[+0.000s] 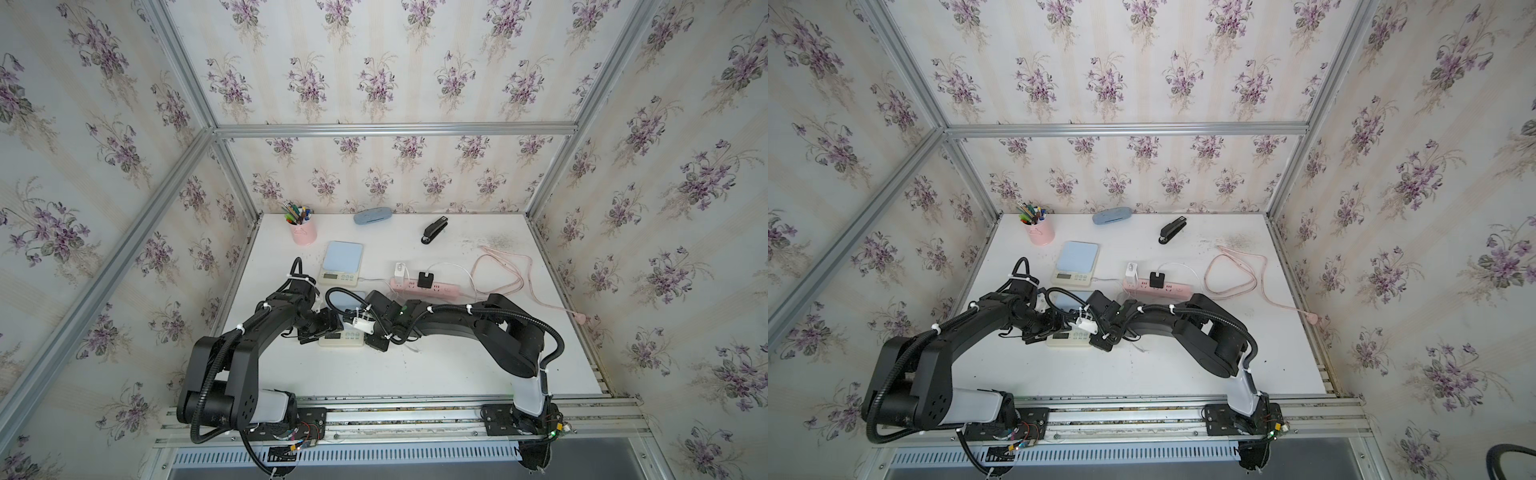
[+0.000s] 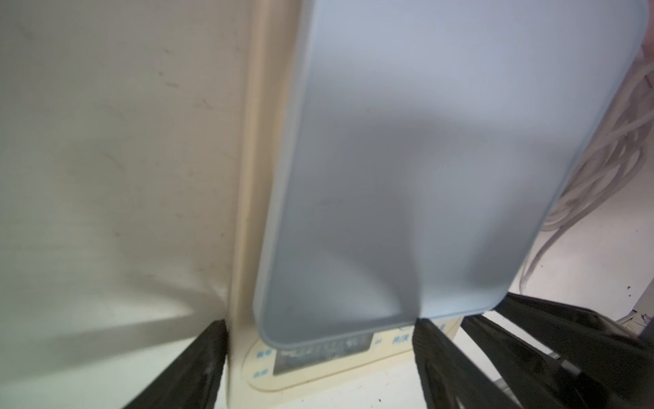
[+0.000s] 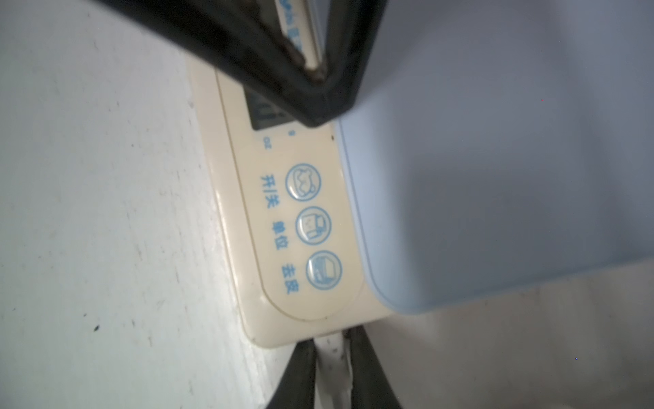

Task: Charge the electronic scale
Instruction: Insert the charging cable into the electronic scale.

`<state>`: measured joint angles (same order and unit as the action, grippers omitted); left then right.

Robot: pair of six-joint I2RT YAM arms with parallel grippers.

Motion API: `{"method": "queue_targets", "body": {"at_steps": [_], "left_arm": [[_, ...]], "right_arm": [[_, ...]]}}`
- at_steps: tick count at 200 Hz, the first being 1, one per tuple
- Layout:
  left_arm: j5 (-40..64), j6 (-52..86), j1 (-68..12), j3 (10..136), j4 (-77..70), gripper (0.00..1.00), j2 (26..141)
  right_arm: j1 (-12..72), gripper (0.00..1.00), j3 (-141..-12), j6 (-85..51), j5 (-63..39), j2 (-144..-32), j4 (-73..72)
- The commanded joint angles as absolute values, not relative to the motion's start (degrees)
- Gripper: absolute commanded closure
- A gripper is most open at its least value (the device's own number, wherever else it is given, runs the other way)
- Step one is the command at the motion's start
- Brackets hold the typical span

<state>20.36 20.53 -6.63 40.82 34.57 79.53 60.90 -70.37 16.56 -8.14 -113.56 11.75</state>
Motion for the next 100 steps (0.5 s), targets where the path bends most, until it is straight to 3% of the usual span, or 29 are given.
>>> {"method": "queue_targets", "body": {"at_steps": [1,29,46,100], "left_arm": [[27.0,20.9,-6.9,42.1,35.5,0.15,78.2],[22.8,19.4,-6.5,44.5,38.0,0.10,76.7],[21.0,18.8,-5.9,46.1,39.5,0.09,75.9],[15.7,15.6,-4.4,51.8,43.5,0.07,72.8]], "right_arm": [[61.3,0.71,-69.7,16.4,-8.7,-112.1,5.5],[61.3,0.60,-67.1,17.6,-7.5,-108.9,7.1],[61.3,0.49,-65.5,16.5,-6.1,-106.4,7.1],[61.2,0.39,-64.4,13.5,0.4,-96.8,4.2]]}}
